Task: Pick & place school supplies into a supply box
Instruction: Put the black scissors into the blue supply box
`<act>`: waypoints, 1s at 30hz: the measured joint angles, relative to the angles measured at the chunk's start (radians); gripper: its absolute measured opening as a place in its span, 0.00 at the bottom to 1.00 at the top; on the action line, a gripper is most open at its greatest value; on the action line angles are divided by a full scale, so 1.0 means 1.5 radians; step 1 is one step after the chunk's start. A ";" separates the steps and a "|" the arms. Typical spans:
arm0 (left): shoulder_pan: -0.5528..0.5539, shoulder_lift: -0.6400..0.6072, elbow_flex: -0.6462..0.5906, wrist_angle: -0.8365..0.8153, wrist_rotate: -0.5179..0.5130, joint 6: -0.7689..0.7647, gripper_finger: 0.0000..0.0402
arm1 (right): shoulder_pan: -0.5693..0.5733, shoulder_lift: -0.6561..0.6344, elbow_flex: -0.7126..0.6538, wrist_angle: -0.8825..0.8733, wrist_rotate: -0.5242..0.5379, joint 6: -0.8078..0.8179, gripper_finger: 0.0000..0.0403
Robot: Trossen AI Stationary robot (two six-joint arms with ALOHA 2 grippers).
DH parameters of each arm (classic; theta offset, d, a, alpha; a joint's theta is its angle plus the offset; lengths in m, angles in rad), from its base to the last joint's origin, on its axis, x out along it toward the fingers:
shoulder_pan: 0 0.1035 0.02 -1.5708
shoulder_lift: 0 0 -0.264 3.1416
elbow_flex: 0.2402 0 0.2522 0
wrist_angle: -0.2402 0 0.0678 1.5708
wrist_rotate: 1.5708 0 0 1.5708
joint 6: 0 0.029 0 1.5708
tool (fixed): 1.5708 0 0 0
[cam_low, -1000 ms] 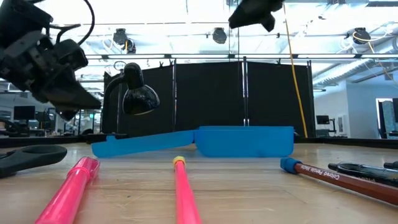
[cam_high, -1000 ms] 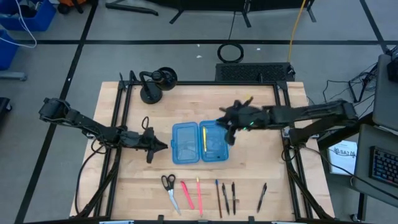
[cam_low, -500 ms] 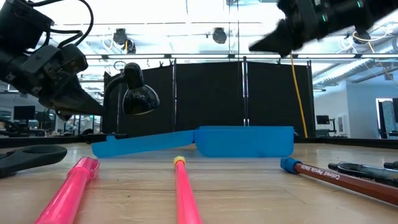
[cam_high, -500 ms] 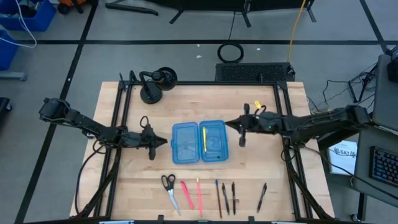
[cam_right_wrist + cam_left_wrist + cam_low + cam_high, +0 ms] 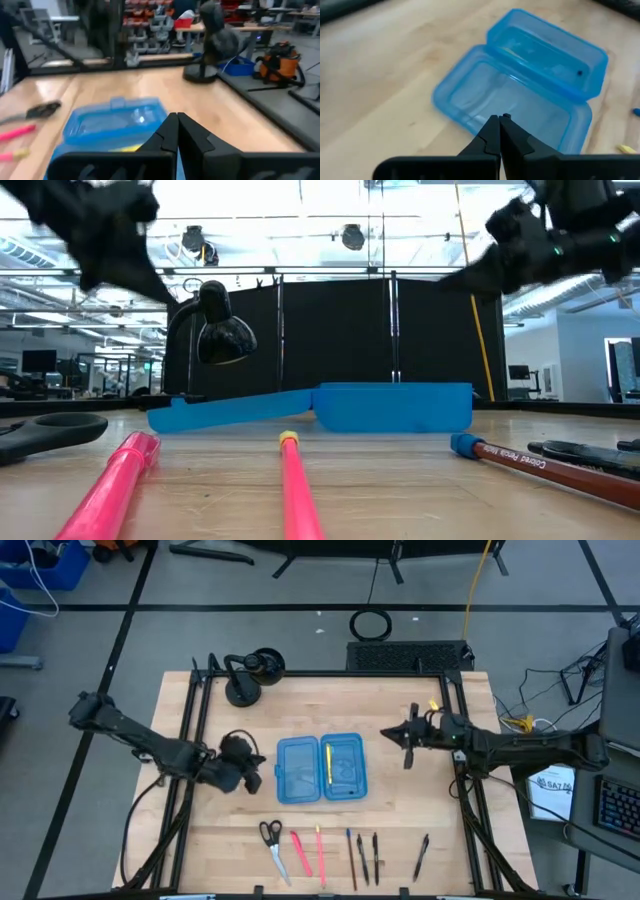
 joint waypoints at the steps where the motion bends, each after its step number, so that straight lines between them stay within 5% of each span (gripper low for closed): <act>1: -0.018 0.015 0.048 -0.073 -0.017 -0.040 0.01 | 0.003 -0.003 -0.020 0.022 -0.003 -0.003 0.00; 5: -0.080 0.090 0.200 -0.277 -0.058 -0.235 0.00 | 0.025 -0.007 -0.103 0.147 -0.044 -0.007 0.00; 11: -0.119 0.228 0.312 -0.411 0.017 -0.430 0.00 | 0.047 -0.011 -0.147 0.212 -0.083 0.007 0.00; 16: -0.162 0.335 0.379 -0.441 0.046 -0.538 0.00 | 0.062 -0.014 -0.143 0.227 -0.179 -0.005 0.00; 30: -0.227 0.596 0.564 -0.490 0.190 -0.808 0.00 | 0.061 -0.013 -0.143 0.180 -0.195 -0.062 0.00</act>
